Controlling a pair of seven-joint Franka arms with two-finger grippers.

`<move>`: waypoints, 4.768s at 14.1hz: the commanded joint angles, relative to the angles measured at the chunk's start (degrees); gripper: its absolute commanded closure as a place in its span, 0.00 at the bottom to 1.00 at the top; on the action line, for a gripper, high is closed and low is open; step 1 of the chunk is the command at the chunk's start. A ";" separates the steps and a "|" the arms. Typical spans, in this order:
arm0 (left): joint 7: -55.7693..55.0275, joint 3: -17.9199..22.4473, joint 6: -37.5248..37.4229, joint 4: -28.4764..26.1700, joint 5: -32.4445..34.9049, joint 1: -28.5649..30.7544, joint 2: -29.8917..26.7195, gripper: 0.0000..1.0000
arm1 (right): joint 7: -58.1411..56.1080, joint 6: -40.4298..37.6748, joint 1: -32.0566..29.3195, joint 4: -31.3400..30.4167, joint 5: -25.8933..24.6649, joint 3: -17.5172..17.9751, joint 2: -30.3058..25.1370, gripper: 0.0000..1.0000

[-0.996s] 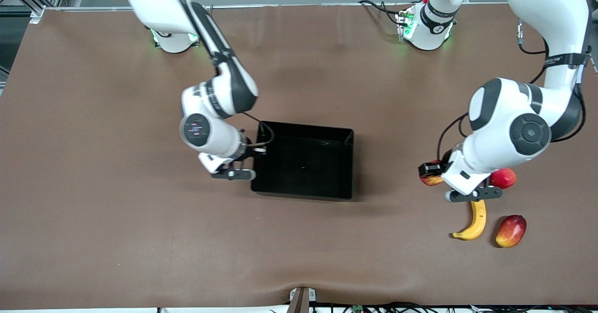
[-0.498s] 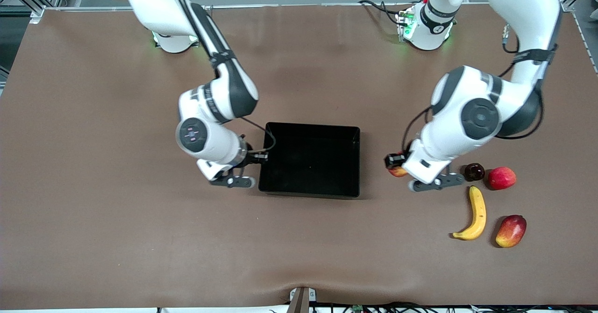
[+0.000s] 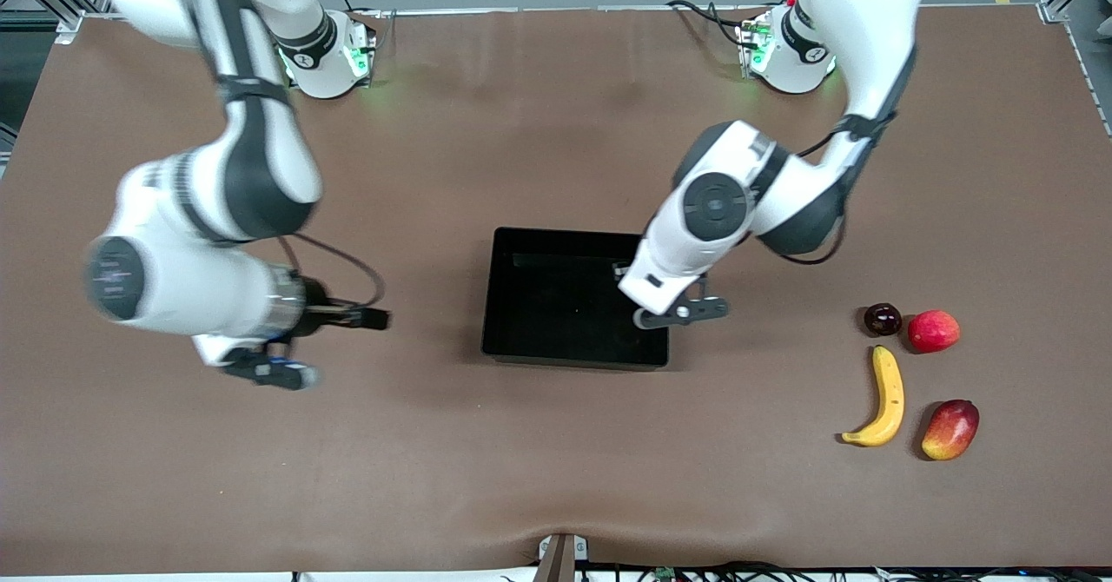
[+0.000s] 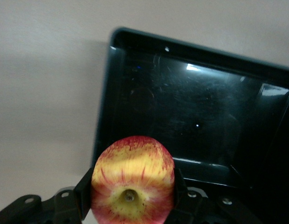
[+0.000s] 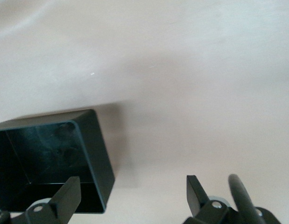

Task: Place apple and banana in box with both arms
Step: 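Carry the apple into the box and open the left gripper, then move the left gripper back over the yellow banana, then grasp the yellow banana with the left gripper and lift it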

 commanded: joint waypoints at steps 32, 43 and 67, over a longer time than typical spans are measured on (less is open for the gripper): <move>16.00 1.25 2.93 0.58 9.39 22.72 0.38 0.00 | -29.51 -3.37 -9.22 -21.01 -26.70 -3.57 -35.50 0.00; 42.47 1.69 19.53 0.58 15.90 37.41 11.55 0.00 | -29.42 -6.79 -25.74 -21.36 -26.44 15.32 -36.20 0.00; 34.68 -13.24 6.47 0.58 17.22 35.23 4.36 1.00 | -29.95 -10.32 -29.97 -15.21 -23.09 14.53 -30.23 0.00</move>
